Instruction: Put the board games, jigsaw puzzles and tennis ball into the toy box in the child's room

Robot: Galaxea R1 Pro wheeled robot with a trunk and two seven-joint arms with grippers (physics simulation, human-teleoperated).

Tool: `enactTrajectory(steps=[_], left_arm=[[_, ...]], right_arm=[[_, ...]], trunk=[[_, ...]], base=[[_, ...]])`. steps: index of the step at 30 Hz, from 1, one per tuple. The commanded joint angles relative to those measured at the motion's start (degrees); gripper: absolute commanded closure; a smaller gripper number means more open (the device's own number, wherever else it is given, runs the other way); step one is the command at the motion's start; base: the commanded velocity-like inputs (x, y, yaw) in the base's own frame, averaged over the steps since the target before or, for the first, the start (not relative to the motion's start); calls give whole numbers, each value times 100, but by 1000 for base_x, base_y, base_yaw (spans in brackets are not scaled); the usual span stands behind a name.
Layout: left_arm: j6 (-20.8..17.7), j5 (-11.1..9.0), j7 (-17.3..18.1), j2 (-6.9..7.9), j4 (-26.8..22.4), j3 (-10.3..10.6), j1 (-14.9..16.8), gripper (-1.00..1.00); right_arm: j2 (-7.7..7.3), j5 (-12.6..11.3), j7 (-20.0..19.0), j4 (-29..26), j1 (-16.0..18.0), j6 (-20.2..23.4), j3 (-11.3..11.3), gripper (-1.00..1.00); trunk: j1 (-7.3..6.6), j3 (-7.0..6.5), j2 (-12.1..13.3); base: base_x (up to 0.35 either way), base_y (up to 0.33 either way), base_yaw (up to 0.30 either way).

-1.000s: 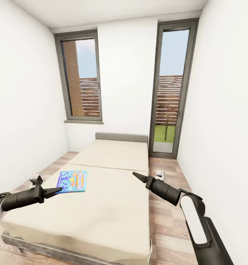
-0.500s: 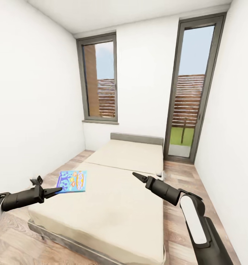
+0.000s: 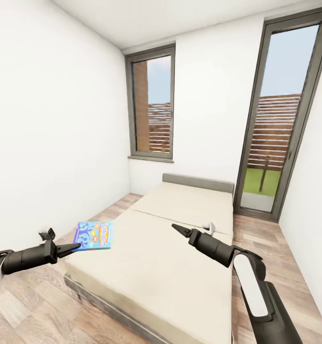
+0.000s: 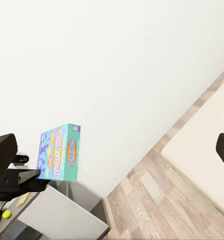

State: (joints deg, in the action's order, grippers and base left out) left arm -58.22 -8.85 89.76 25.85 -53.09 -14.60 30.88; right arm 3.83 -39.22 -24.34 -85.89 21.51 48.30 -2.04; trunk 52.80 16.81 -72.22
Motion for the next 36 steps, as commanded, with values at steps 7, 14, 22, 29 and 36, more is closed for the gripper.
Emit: enactTrajectory(steps=[7, 14, 22, 29, 36], left_arm=[[-58, -6, 24, -1, 1, -1, 5, 100], [-58, -3, 24, -1, 1, 0, 5, 100], [-58, 5, 24, -5, 4, 1, 5, 100], [-58, 3, 24, -6, 7, 1, 5, 100], [-58, 5, 24, -10, 5, 1, 5, 100]], right_arm=[[12, 16, -27, 17, 4, 39, -16, -100], [19, 16, -27, 33, 3, 39, -16, -100], [4, 16, -35, 34, 5, 39, -18, -100], [13, 13, -31, 34, 4, 39, -16, -100], [15, 16, -28, 36, 5, 39, -16, -100]], trunk=[[-154, -119, 278], [-308, -244, 558], [-484, -388, 879], [-637, -514, 1160], [-791, -639, 1441]], base=[[0, 0, 284], [0, 0, 284], [0, 0, 284], [0, 0, 284], [0, 0, 284]])
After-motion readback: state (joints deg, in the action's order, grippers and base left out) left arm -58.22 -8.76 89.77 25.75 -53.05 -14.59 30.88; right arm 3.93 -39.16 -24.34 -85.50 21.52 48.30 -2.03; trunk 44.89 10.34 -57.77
